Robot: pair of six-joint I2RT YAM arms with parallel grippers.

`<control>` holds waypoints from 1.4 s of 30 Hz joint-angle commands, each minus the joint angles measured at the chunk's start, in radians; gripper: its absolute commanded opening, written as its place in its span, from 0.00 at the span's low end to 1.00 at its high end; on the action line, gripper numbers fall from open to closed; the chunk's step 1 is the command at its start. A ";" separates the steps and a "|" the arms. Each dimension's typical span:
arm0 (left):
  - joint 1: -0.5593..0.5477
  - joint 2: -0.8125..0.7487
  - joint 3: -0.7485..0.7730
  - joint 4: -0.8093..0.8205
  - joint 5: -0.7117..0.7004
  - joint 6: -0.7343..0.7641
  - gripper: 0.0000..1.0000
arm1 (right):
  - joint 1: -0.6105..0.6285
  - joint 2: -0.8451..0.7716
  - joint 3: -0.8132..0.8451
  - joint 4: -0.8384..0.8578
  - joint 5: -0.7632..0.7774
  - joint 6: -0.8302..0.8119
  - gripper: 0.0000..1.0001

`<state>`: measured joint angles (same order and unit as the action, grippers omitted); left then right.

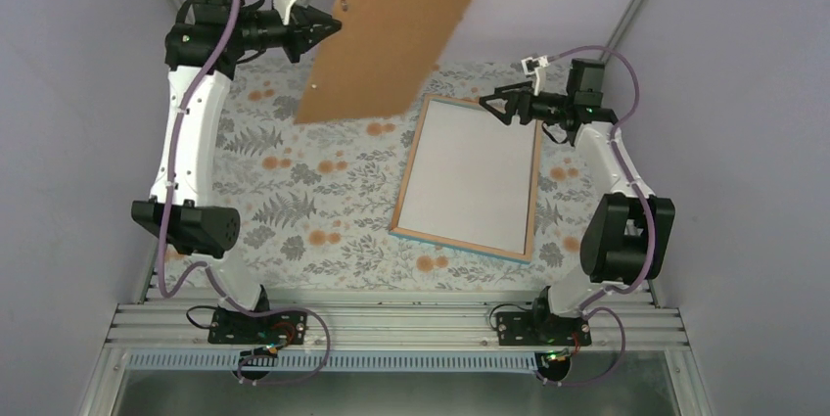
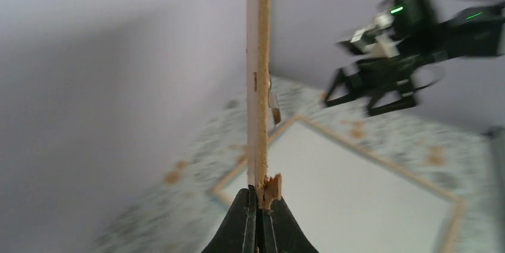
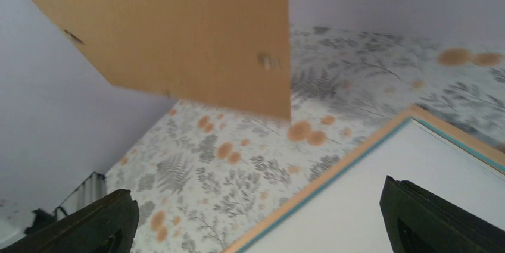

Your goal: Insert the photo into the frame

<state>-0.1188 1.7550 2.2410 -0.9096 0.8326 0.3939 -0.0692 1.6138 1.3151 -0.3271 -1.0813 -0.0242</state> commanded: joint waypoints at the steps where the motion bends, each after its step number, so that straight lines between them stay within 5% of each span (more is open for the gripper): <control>1: 0.028 0.035 -0.015 0.073 0.466 -0.323 0.02 | 0.043 -0.042 0.028 0.090 -0.119 0.075 1.00; 6: 0.031 0.013 -0.283 0.471 0.565 -0.718 0.02 | -0.037 -0.027 0.050 -0.011 -0.102 0.039 0.99; 10: 0.025 -0.058 -0.658 1.130 0.564 -1.218 0.02 | -0.129 -0.046 0.006 -0.046 -0.146 0.043 0.98; 13: 0.005 -0.028 -0.794 1.379 0.544 -1.415 0.02 | -0.183 -0.060 -0.006 -0.116 -0.156 0.000 0.98; 17: -0.030 0.040 -0.856 1.445 0.522 -1.457 0.02 | -0.239 -0.080 -0.044 -0.222 -0.038 -0.078 0.96; 21: -0.067 0.126 -0.868 1.509 0.499 -1.539 0.02 | -0.284 -0.057 -0.090 -0.287 0.188 -0.088 0.74; 25: -0.097 0.211 -0.865 1.582 0.495 -1.626 0.02 | -0.326 0.009 -0.127 -0.344 0.295 -0.093 0.69; 42: -0.196 0.474 -0.808 1.640 0.454 -1.715 0.02 | -0.345 0.162 -0.244 -0.288 0.387 -0.051 0.54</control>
<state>-0.2996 2.2005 1.3788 0.6666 1.2919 -1.2911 -0.4084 1.7302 1.0966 -0.6285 -0.7113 -0.0803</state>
